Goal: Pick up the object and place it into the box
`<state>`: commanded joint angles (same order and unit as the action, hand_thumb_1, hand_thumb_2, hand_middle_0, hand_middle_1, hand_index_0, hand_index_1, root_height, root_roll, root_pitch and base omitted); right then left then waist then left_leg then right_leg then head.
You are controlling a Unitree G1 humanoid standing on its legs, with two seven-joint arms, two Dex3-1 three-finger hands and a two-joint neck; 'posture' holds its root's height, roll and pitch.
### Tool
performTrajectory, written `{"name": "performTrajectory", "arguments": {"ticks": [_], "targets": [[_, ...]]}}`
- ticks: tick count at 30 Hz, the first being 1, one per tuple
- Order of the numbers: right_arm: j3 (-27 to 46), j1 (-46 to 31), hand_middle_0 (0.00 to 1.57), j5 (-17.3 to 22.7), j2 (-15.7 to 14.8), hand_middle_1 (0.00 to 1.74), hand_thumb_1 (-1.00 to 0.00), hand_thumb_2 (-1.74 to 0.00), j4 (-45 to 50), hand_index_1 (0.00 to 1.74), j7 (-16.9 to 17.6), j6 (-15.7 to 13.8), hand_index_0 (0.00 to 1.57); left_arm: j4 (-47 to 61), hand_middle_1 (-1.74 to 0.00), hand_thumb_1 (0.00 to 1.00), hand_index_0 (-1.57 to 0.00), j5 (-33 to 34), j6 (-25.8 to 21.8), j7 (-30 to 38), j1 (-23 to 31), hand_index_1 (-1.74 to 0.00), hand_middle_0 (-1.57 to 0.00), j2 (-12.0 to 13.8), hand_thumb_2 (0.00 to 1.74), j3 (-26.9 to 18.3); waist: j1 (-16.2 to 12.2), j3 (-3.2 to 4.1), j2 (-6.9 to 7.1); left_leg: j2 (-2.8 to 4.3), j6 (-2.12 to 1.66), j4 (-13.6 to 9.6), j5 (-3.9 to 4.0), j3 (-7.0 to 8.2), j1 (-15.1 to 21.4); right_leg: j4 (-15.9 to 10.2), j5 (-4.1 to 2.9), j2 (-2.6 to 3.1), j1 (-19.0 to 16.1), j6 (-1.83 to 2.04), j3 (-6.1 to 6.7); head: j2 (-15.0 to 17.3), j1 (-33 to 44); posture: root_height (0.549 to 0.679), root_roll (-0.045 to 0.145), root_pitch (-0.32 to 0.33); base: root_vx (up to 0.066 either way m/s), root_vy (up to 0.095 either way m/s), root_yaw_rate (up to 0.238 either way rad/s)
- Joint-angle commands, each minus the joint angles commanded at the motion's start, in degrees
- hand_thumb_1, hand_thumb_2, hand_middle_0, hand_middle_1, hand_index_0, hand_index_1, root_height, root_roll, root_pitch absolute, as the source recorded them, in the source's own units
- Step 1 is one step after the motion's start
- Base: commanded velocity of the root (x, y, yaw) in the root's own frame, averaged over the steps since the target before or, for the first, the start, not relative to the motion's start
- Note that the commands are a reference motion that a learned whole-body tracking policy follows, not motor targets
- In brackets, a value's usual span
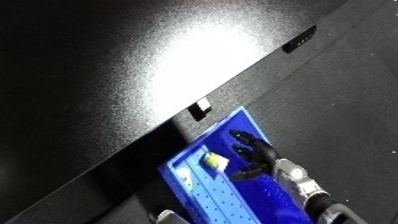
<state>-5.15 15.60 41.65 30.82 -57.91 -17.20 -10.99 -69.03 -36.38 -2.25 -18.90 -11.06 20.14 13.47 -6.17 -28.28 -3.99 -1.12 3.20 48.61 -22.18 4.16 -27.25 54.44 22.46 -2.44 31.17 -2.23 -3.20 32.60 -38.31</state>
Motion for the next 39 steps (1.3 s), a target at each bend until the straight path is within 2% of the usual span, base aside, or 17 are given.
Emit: {"name": "performTrajectory", "arguments": {"ticks": [5,11,15,22,28,34,39], "targets": [[-2.5,1.6,0.0,-1.6,-1.2,0.0,0.0,0.0,1.8,0.0,0.1,1.8,0.0,0.0,0.0,0.0,0.0,0.7,0.4,0.7,-0.9,0.0,0.0,0.6,0.0,0.1,1.4,0.19,0.7,0.07,-0.17,0.2,0.69,-0.92,-1.0,0.3,-0.1,-0.73,0.2,0.2,-0.91,-1.2,8.7,0.613,0.065,0.01,-0.021,-0.072,0.067],[-4.8,2.6,0.0,-2.6,-2.7,0.0,0.0,0.0,3.8,0.0,0.8,4.6,0.0,0.6,0.0,0.0,0.0,2.3,1.2,0.9,-2.0,0.0,0.0,1.5,0.0,0.0,2.7,0.05,1.46,0.13,-0.04,1.8,1.1,-1.89,-2.4,1.6,0.2,-1.71,0.7,0.32,-2.05,-3.1,21.6,0.61,0.061,0.007,-0.007,-0.082,0.092],[-6.4,3.7,0.0,-3.7,-3.4,0.0,0.0,0.0,4.3,0.0,1.8,6.6,0.0,1.5,0.0,0.0,0.0,3.4,2.1,0.6,-3.5,0.0,0.0,2.8,0.0,0.2,3.7,-0.12,1.85,0.02,-0.01,2.2,1.83,-2.5,-3.3,2.0,-0.04,-2.38,1.1,0.7,-2.96,-3.6,31.1,0.609,0.057,0.008,-0.015,-0.091,0.143],[-8.3,5.1,0.0,-3.9,-5.1,0.0,0.0,0.0,3.9,0.0,4.3,7.8,0.0,2.0,0.0,0.0,0.0,4.0,2.7,0.1,-6.2,0.0,0.0,4.0,0.0,1.3,5.2,-0.67,2.05,-0.35,-0.55,0.8,3.85,-3.26,-3.8,1.6,-0.78,-3.4,1.2,1.51,-4.32,-4.1,44.4,0.61,0.053,0.009,-0.012,-0.061,0.169],[-9.4,4.4,0.0,-4.7,-6.4,0.0,0.0,0.0,3.8,0.0,6.2,7.7,0.0,2.4,0.0,0.0,0.0,4.7,2.8,-0.1,-7.0,0.0,0.0,4.5,0.0,1.9,6.2,-1.33,2.22,-0.56,-0.99,-0.4,5.27,-3.83,-3.7,2.0,-0.67,-4.19,0.9,1.91,-5.24,-4.8,52.4,0.61,0.052,0.005,0.005,-0.034,0.174],[-10.6,2.7,0.0,-4.6,-7.0,0.0,0.0,0.0,4.2,0.0,7.3,7.0,0.0,3.1,0.0,0.0,0.0,4.7,2.0,-0.5,-6.1,0.0,0.0,5.1,0.0,1.5,6.8,-1.51,2.57,-0.54,-1.07,0.1,5.21,-4.15,-4.0,2.2,-0.3,-4.8,0.5,2.16,-5.71,-4.7,58.2,0.609,0.052,0.003,0.022,-0.009,0.088],[-11.3,2.4,0.0,-4.6,-6.9,0.0,0.0,0.0,4.6,0.0,7.7,6.9,0.0,4.7,0.0,0.0,0.0,3.4,1.3,-0.1,-5.5,0.0,0.0,5.5,0.0,1.3,7.3,-1.51,2.8,-0.56,-0.94,1.2,4.74,-4.31,-4.6,2.4,-0.04,-5.16,0.5,2.24,-5.99,-2.3,63.3,0.609,0.052,0.003,0.008,0.019,0.017]]}}
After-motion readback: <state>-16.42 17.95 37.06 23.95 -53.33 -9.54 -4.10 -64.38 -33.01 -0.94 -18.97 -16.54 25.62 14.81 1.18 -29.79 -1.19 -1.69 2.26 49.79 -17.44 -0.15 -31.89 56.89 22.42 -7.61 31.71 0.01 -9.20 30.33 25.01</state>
